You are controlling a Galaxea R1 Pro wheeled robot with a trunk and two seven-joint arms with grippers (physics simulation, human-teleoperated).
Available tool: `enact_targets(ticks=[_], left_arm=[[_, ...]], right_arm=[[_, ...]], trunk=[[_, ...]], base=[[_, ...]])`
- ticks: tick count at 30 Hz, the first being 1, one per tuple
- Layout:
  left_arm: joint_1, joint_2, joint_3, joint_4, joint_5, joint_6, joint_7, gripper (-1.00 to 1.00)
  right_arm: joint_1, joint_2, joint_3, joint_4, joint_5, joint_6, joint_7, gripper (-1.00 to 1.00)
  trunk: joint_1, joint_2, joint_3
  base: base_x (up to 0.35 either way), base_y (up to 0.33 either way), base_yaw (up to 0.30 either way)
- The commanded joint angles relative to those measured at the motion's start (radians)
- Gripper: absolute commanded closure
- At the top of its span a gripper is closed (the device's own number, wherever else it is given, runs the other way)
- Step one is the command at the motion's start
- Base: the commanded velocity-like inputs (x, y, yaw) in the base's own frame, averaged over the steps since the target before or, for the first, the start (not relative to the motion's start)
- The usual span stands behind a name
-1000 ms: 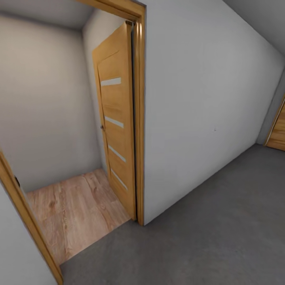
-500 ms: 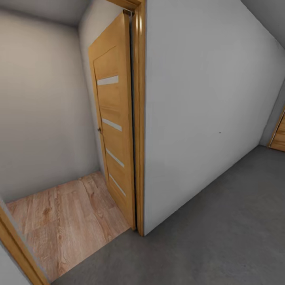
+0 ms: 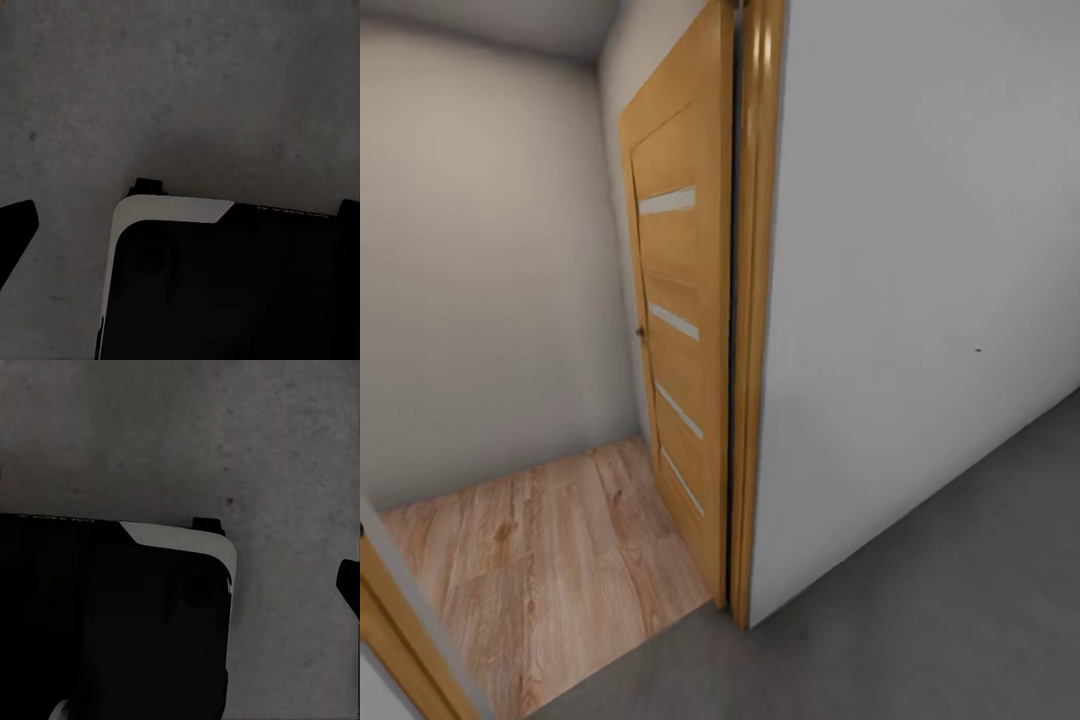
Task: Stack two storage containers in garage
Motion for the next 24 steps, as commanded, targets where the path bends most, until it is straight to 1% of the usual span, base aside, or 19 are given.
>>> enact_targets(ticks=[1,24], left_arm=[[-0.001,0.000,-0.001,0.002,0.009,-0.003,-0.005,-1.00],[-0.001,0.000,-0.002,0.002,0.009,-0.003,-0.005,-1.00]], right_arm=[[-0.001,0.000,0.007,0.003,-0.010,-0.005,0.007,-1.00],[-0.001,0.000,0.007,0.003,-0.010,-0.005,0.007,-1.00]], trunk=[[0.001,-0.002,-0.002],[0.001,-0.002,-0.002]], base=[[0.322,0.000,0.270],[0.322,0.000,0.271]])
